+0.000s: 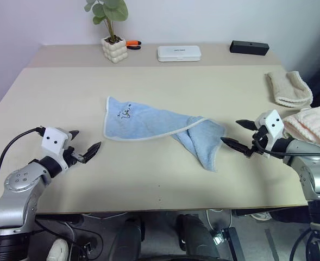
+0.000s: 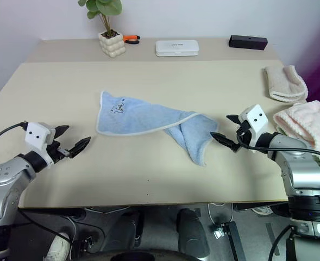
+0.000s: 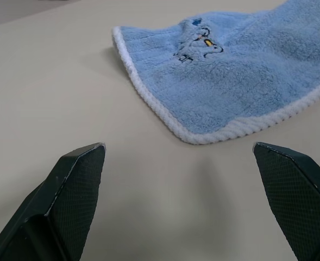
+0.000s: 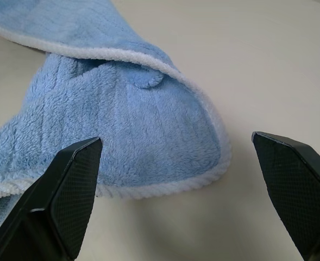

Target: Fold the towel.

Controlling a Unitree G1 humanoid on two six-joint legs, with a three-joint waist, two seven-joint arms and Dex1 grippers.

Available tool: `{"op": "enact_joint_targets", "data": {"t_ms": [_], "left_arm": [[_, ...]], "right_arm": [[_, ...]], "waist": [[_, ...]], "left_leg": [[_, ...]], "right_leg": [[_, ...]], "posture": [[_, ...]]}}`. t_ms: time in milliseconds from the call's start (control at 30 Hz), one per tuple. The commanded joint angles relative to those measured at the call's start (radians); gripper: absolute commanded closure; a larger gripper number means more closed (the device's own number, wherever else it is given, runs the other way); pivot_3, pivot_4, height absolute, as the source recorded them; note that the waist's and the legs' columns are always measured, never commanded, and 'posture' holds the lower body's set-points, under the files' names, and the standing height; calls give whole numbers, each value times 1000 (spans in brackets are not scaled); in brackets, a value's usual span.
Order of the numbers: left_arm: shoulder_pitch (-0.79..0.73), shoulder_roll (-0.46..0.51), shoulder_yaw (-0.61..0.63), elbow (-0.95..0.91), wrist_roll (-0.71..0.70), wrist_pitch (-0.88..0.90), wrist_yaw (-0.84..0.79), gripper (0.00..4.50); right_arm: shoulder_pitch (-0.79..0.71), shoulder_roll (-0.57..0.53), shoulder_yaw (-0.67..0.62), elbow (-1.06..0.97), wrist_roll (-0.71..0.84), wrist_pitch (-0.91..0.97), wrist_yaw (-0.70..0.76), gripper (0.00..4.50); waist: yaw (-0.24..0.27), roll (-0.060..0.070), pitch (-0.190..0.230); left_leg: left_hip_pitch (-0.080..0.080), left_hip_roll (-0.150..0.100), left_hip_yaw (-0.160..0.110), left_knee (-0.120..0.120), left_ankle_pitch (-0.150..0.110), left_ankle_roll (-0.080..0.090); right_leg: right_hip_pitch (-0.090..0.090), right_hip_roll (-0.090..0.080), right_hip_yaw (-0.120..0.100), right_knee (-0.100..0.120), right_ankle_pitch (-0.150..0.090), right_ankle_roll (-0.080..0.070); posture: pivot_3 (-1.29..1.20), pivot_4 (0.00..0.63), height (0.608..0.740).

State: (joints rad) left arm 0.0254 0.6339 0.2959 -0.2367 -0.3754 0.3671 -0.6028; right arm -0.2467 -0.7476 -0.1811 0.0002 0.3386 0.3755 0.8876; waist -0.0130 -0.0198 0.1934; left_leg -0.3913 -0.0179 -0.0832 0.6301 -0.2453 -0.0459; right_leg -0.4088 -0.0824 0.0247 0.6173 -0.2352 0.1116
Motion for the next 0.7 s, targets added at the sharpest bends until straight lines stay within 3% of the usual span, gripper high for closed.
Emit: {"op": "enact_joint_targets", "data": {"t_ms": [33,300,433,700], "left_arm": [[-7,9,20,-29,-5,-2,0,47],[-1,17,-6,-70,-1,-6,-19,47],[25,64,-98,-157,19,-18,-106,47],[-53,122,-222,-61,193,-98,-115,47]], "right_arm": [[-7,-10,-15,-50,13,6,-8,0],[-10,1,-6,-79,13,29,-23,0],[-17,23,23,-84,3,25,-37,0],[21,66,37,-155,12,37,-88,0]], "waist": [[0,0,0],[0,0,0],[0,0,0],[1,1,0]], "left_leg": [[0,0,0,0,0,0],[0,0,0,0,0,0],[0,0,0,0,0,0],[0,0,0,0,0,0]], "right_leg": [[0,0,0,0,0,0],[0,0,0,0,0,0],[0,0,0,0,0,0],[0,0,0,0,-1,-2]], "posture": [[0,150,738],[0,150,738],[0,150,738],[0,150,738]]}}
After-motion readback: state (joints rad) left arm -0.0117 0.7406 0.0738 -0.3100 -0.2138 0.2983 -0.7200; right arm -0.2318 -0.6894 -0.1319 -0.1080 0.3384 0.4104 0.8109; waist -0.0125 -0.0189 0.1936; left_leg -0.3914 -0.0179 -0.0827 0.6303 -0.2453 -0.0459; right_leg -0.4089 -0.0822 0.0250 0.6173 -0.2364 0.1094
